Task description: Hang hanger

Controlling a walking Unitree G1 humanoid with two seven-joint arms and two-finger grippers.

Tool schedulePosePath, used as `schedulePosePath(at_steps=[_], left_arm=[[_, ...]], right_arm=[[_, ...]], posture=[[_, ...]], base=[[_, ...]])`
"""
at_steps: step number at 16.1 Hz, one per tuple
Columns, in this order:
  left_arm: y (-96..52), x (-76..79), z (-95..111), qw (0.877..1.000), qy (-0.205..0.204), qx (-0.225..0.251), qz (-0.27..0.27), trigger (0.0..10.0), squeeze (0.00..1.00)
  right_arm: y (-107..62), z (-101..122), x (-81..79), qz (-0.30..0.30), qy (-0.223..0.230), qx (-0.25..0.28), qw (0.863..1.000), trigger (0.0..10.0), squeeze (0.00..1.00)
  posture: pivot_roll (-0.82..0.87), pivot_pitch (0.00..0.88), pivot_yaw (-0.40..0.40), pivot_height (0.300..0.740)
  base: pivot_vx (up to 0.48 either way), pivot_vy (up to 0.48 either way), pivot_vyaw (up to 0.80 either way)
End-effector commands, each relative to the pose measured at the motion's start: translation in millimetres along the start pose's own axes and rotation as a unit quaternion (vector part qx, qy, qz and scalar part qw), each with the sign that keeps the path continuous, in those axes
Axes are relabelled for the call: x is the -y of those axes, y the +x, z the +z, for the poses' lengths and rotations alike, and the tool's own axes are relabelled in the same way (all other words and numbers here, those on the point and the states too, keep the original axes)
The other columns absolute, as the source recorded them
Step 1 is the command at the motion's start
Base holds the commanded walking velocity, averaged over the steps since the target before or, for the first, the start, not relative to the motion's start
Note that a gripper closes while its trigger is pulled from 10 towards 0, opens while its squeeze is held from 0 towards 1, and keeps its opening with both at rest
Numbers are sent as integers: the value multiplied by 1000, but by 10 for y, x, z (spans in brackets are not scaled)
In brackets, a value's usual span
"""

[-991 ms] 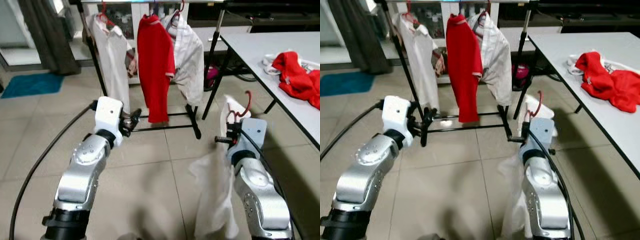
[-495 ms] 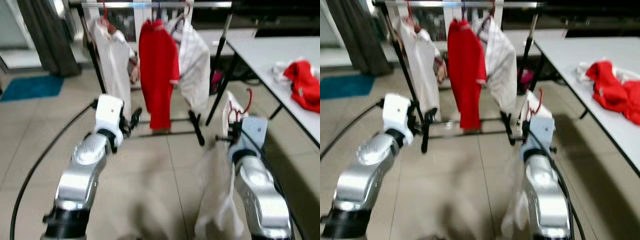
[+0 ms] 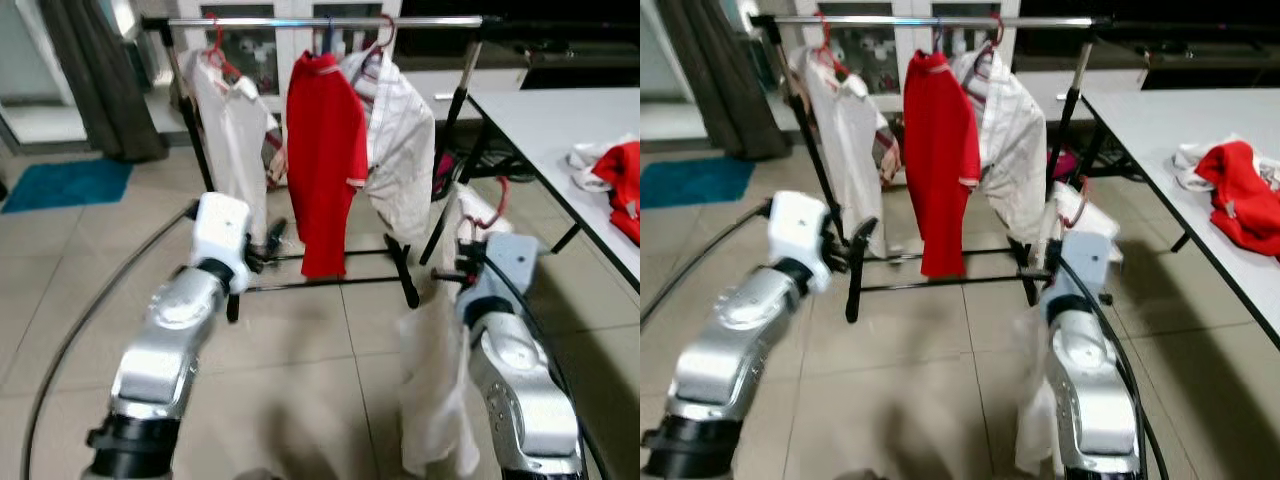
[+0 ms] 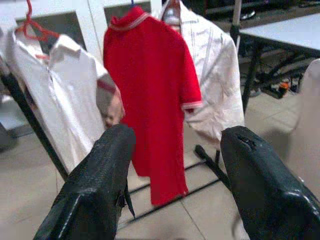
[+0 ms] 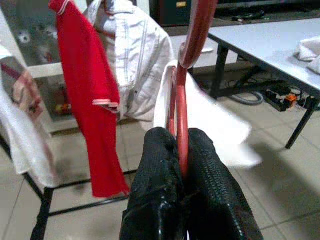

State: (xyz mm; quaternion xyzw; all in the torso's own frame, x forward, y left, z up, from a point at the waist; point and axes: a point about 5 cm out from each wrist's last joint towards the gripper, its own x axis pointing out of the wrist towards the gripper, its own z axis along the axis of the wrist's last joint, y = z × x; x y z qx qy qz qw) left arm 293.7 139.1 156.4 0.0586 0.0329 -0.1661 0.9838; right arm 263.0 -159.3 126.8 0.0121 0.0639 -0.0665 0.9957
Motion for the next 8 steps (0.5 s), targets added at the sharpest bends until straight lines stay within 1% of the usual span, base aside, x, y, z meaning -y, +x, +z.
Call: schedulePosePath(at_steps=[1, 5, 6, 7, 8], left_arm=[[37, 65, 27, 1000, 0, 7, -15, 10000, 0], [51, 79, 36, 1000, -1, 9, -17, 10000, 0], [49, 92, 32, 1000, -1, 9, -18, 10000, 0], [45, 98, 27, 1000, -1, 9, -19, 10000, 0], [35, 97, 22, 1000, 0, 8, -19, 10000, 0]], right_arm=[[19, 64, 64, -7, 2, 17, 1000, 10000, 0], [1, 42, 73, 3, 2, 11, 1000, 10000, 0], [-5, 22, 53, 22, 0, 3, 1000, 10000, 0], [-16, 17, -12, 61, -14, 1, 998, 10000, 0], [-36, 8, -76, 98, -16, -6, 995, 10000, 0]], posture=[[-1, 32, 10, 740], [-4, 32, 8, 740], [-4, 33, 6, 740], [-1, 33, 3, 740], [-1, 33, -1, 740]], base=[[375, 0, 0], [373, 0, 0], [375, 0, 0], [375, 0, 0], [375, 0, 0]])
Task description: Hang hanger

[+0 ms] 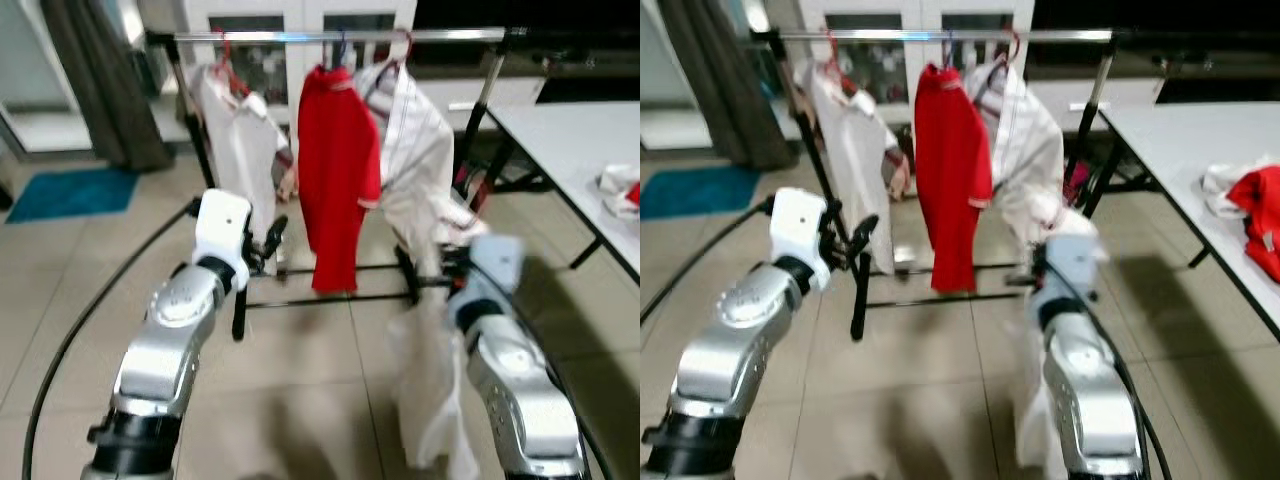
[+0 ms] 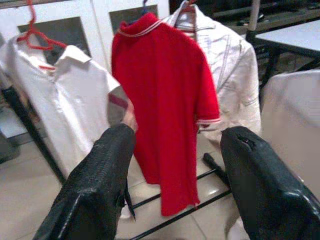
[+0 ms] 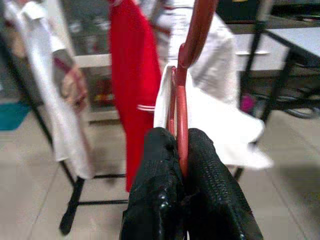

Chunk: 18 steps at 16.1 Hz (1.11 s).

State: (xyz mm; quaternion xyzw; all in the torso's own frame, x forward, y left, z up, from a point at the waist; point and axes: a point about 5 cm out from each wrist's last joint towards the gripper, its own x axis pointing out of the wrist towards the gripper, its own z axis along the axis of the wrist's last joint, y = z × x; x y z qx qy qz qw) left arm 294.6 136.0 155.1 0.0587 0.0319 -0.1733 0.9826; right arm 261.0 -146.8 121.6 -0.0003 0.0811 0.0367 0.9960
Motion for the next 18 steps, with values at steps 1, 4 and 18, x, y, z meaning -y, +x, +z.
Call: schedulePosePath(at_steps=[1, 4, 18], left_arm=[[5, 65, 22, 1000, -1, 6, -11, 10000, 0], [-34, 47, -8, 1000, 0, 3, -6, 10000, 0], [-61, 57, 2, 1000, 15, 0, -19, 10000, 0]], right_arm=[[-26, 66, 12, 13, -7, 13, 1000, 10000, 0], [-42, 27, -42, 47, -9, -1, 999, 10000, 0], [23, 34, 65, 15, -10, 1, 1000, 10000, 0]], posture=[[1, 32, -6, 740], [5, 28, -16, 740], [21, 22, -18, 740]], base=[[375, 0, 800], [372, 0, 533], [376, 0, 0]])
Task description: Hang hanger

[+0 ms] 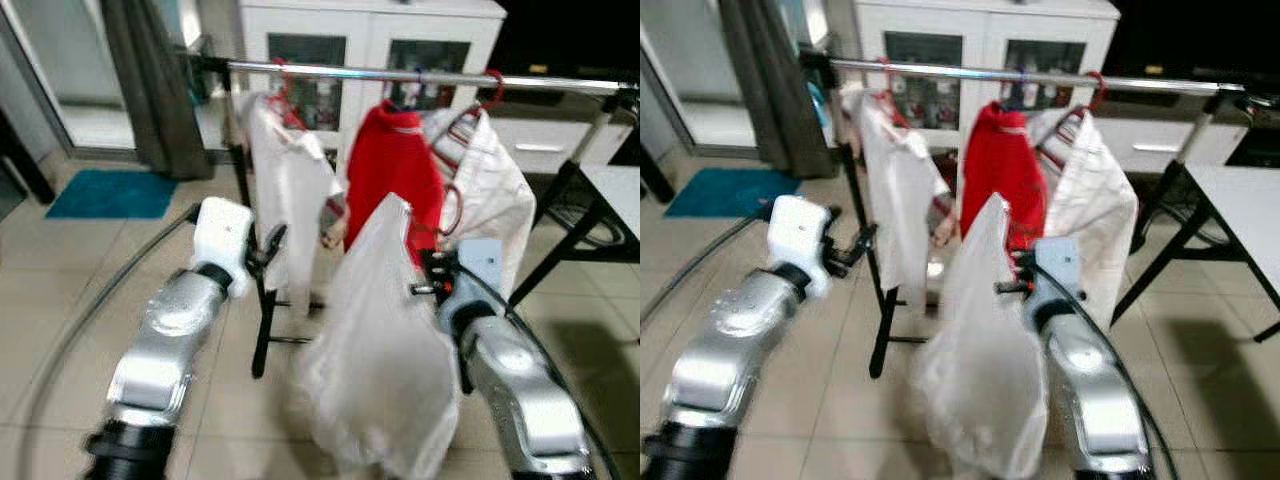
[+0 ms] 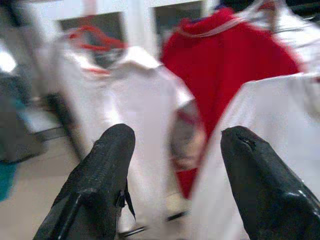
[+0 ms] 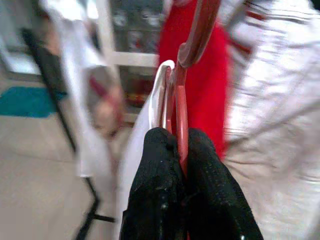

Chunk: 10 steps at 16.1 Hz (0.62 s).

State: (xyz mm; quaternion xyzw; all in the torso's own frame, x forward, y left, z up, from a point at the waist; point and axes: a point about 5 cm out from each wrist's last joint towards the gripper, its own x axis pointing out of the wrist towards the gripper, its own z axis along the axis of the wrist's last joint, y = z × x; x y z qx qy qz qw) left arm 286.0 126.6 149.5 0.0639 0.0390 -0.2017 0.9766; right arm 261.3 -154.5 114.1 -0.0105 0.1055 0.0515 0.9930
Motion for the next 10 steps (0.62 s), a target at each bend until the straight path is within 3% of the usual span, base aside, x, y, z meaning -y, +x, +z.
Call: schedulePosePath(at_steps=[1, 5, 8, 10], left_arm=[[-25, -62, 48, 1000, 10, 6, 9, 10000, 0], [-31, -63, 67, 1000, 14, 7, 2, 10000, 0], [-45, -51, 69, 1000, 15, 7, 3, 10000, 0], [-56, -40, 71, 1000, 13, 6, 2, 10000, 0]], right_arm=[[15, 117, -4, -1, -2, 27, 1000, 10000, 0], [48, 147, 19, -8, -3, 31, 999, 10000, 0], [34, 139, 16, -5, -2, 30, 1000, 10000, 0], [30, 139, 14, -5, -5, 30, 1000, 10000, 0]], posture=[[21, 23, -18, 740], [23, 31, -23, 740], [24, 37, -25, 740], [21, 47, -23, 740]], base=[[375, 0, 0], [376, 0, 0], [375, 0, -554], [375, 0, 0]])
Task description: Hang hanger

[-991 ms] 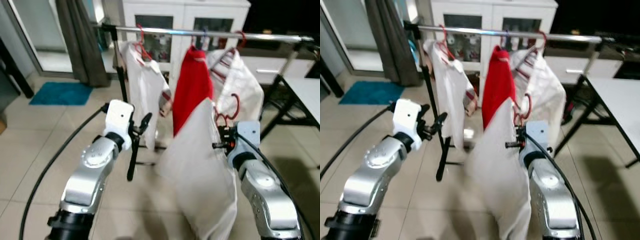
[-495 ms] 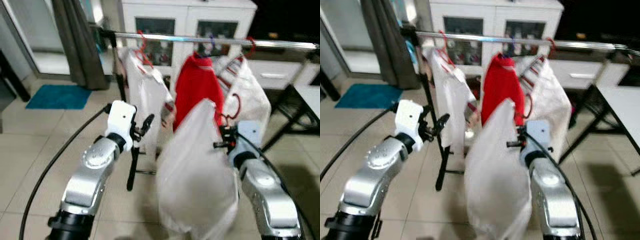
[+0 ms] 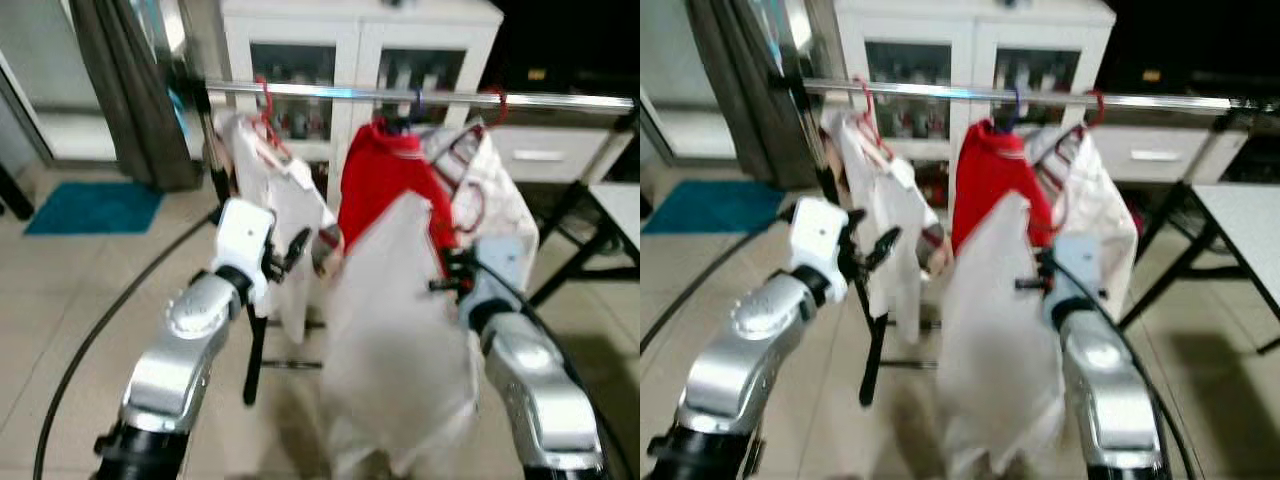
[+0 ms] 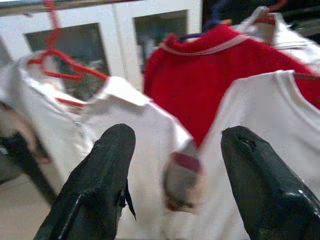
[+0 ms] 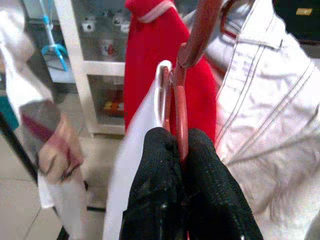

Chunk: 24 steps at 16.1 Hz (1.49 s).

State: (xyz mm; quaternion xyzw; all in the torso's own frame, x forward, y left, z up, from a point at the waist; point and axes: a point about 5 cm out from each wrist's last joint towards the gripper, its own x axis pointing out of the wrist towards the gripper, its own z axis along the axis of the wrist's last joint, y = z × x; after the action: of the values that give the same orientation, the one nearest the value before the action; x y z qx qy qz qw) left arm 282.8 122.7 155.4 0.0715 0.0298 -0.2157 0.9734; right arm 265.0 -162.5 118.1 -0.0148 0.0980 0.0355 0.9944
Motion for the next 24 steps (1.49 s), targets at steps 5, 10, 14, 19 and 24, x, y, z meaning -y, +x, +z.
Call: schedulePosePath(at_steps=[5, 10, 14, 19, 24], left_arm=[[-25, -83, 17, 1000, 4, -3, 13, 10000, 0], [-19, -77, 28, 1000, 7, -3, 10, 10000, 0], [-20, -59, 28, 1000, 7, 4, 8, 10000, 0], [-7, -49, 38, 1000, 9, 7, 5, 10000, 0], [-31, 2, 23, 1000, 10, 6, -6, 10000, 0]], right_arm=[[7, 99, -71, 13, -1, 24, 1000, 10000, 0], [5, 123, -154, 37, -30, 29, 998, 10000, 0], [5, 113, -99, 17, -7, 29, 999, 10000, 0], [-5, 133, -77, 7, 8, 31, 999, 10000, 0], [-7, 186, -48, -1, 20, 42, 999, 10000, 0]], posture=[[20, 48, -18, 740], [19, 49, -19, 740], [18, 46, -20, 740], [10, 46, -18, 740], [4, 50, -19, 740]], base=[[376, 0, 0], [374, 0, 255], [273, 0, 200], [0, 0, 0], [0, 0, 0]])
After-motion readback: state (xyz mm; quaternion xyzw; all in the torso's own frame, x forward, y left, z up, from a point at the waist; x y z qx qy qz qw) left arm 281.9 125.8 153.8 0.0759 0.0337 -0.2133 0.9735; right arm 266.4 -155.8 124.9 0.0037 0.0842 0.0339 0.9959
